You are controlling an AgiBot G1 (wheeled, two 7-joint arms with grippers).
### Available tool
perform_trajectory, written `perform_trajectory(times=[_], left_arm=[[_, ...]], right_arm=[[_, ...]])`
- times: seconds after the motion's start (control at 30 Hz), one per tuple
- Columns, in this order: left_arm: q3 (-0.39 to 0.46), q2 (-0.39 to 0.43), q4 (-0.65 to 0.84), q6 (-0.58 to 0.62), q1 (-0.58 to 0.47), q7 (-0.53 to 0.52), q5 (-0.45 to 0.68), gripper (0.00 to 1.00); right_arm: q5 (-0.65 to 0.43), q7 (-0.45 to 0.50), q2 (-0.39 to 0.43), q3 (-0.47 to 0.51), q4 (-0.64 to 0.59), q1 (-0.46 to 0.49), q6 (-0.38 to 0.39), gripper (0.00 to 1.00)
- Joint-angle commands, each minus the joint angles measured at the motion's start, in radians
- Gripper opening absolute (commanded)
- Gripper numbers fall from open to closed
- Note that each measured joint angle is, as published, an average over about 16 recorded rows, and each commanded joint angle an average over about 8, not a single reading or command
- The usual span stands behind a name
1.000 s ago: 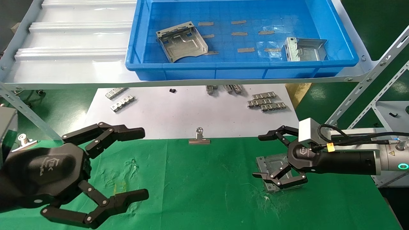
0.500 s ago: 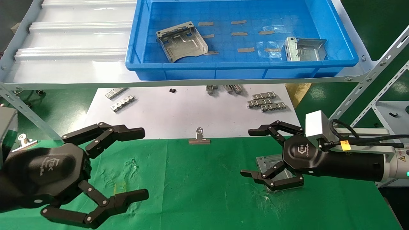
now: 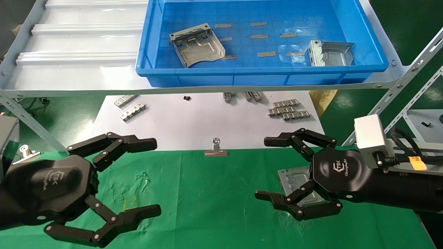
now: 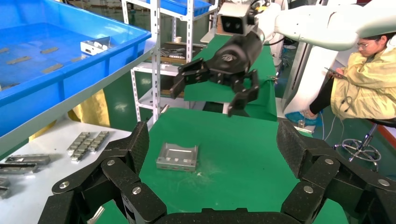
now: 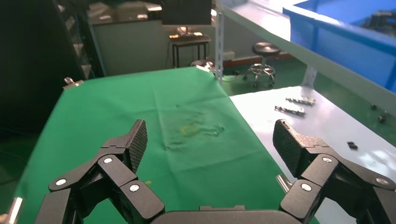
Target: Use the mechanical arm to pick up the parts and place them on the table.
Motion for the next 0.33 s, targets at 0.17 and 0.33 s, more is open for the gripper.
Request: perform_trajectory(times=[0.17,0.33], left_arm=[[0.0,0.0,0.0,0.0,0.0,0.0,0.0,1.0],[0.0,0.0,0.0,0.0,0.0,0.0,0.0,1.0]], right_arm=[[0.042,0.079,0.034,0.072,0.129,-0.07,0.01,1.0],[0.066,0.126,0.054,0.113,0.203,-0.11,0.015,1.0]])
